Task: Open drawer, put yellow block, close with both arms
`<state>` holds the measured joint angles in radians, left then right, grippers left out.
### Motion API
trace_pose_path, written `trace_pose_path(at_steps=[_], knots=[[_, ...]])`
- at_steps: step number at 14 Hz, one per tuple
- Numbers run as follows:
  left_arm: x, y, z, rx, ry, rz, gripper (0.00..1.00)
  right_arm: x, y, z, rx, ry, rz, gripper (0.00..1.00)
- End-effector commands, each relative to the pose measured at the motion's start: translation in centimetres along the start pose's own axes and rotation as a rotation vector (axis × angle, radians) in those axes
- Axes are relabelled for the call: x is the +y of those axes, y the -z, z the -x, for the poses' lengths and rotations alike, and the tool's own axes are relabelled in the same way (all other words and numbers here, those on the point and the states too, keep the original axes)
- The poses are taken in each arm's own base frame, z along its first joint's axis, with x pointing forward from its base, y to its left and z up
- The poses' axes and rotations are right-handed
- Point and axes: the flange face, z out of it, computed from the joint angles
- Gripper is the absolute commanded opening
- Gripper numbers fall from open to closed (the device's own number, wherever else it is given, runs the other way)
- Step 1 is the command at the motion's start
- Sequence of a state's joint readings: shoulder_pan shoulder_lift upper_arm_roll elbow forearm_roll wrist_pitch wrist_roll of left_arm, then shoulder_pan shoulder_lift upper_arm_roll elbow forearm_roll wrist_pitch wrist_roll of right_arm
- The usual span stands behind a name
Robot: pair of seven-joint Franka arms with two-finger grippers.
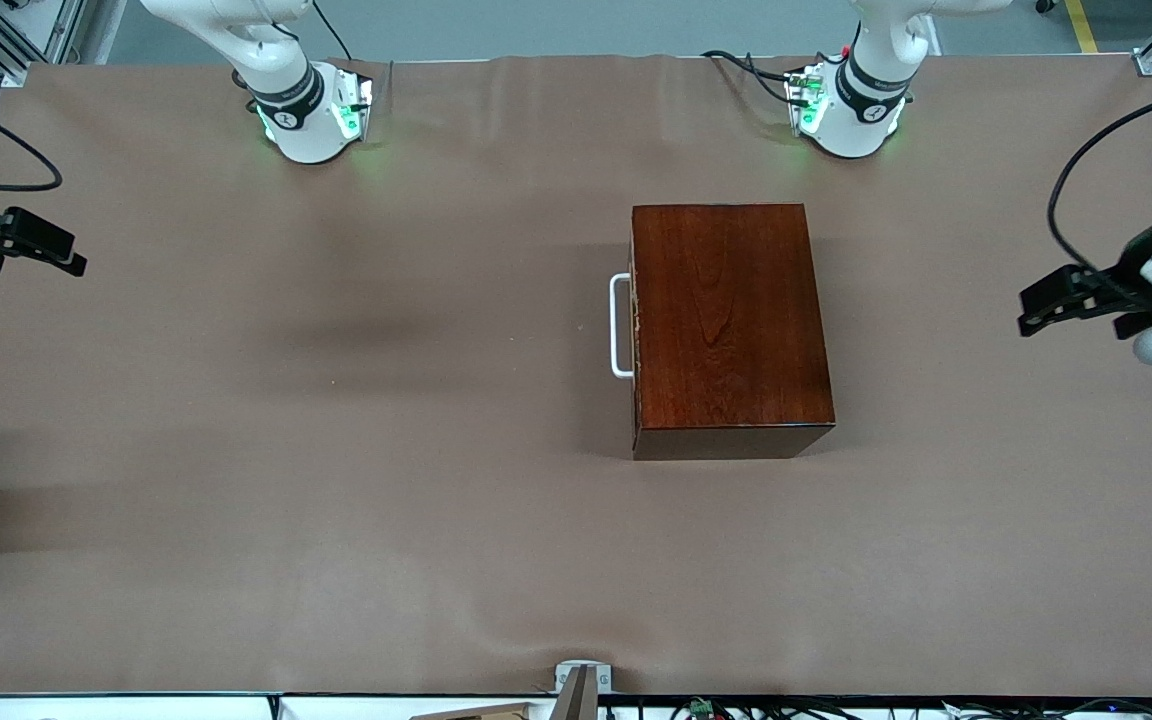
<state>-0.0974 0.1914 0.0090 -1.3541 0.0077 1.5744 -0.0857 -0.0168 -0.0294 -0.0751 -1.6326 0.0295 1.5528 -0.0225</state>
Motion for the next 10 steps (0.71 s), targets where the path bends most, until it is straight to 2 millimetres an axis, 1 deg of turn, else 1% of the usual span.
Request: trace_pose_path(at_steps=[1,3,4,7,8,10], knots=[[-0.1,0.0,1.4,0.026,0.029,0.021,1.0,0.0,0.2,-0.1,-0.004,-0.002,-0.015,1.0],[-0.2,-0.4,3.1,0.055,0.026,0.025,1.0,0.0,0.2,-0.2,-0.003,-0.002,-0.015,1.0],[-0.7,-0.3,3.3,0.058,0.016,0.029,1.0,0.0,0.2,-0.1,-0.004,-0.002,-0.015,1.0],[-1.0,0.5,3.5,0.063,-0.068,0.036,1.0,0.0,0.1,-0.2,-0.006,-0.002,-0.014,1.0],[-1.0,0.5,3.7,0.051,-0.07,0.037,1.0,0.0,0.1,-0.2,-0.004,-0.002,-0.014,1.0],[-0.7,1.6,3.7,0.064,-0.054,0.038,1.0,0.0,0.1,-0.2,-0.004,-0.002,-0.014,1.0]])
